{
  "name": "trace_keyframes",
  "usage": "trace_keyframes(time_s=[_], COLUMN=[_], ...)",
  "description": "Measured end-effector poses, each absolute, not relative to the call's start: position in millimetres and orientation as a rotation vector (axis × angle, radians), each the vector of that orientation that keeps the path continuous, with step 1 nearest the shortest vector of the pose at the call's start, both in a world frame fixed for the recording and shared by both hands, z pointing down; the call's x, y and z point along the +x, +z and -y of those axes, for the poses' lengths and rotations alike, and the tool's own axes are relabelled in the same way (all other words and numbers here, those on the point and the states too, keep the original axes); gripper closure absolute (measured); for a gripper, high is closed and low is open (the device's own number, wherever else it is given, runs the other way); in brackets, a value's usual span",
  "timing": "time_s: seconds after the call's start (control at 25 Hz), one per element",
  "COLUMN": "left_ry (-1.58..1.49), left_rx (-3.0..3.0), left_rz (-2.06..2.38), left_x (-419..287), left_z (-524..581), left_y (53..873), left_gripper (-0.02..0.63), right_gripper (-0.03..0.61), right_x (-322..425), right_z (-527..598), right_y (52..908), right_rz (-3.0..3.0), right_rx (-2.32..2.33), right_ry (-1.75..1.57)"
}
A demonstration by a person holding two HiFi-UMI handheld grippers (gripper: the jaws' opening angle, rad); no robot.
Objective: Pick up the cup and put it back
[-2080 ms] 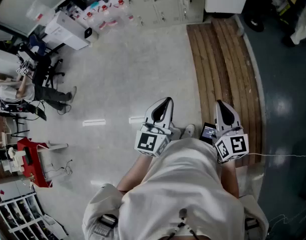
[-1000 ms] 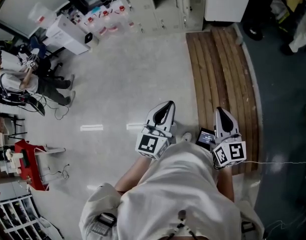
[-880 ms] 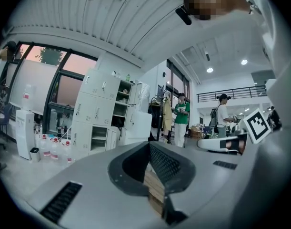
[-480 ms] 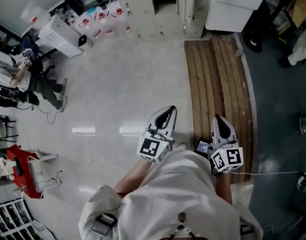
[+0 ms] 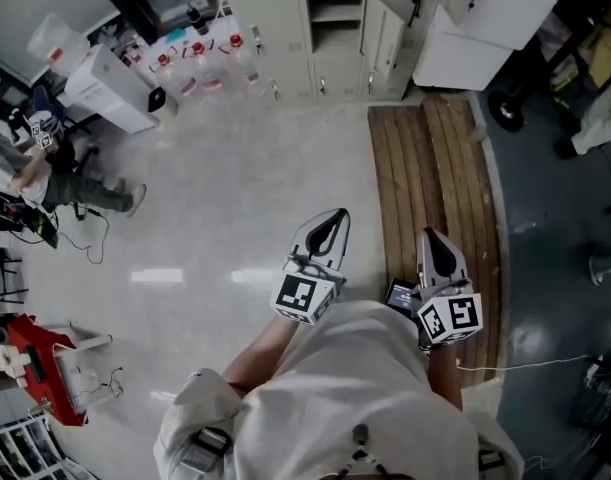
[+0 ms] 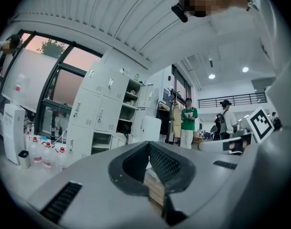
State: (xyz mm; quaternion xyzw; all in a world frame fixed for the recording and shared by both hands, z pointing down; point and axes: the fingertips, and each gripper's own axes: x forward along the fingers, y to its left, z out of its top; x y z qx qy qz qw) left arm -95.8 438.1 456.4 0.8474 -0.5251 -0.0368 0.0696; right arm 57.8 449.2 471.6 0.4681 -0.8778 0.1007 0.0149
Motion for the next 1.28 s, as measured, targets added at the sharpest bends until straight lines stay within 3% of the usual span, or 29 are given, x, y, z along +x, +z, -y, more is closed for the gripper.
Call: trace_keyframes(time_s=[0.4,0.96,1.28], left_ry=[-0.113,-0.053,-0.145], left_rx=[2.599,2.501,2.484], left_rz=[1.549,1.642,1.649], left_x=[-139,-145,-107], left_z=[-370,-233,-122], left_y=[452,466,444], left_gripper=[0.604,0.604,0.604], right_gripper=[0.552,0.552,0.552], right_x=[-9,-4,34], right_z=[-387,-228,-117], right_y=[473,494,477], right_rz=[2.718,2.756,2.806], right_rx=[1.405,1.359,1.308], right_ry=[0.3,0.432,0.379])
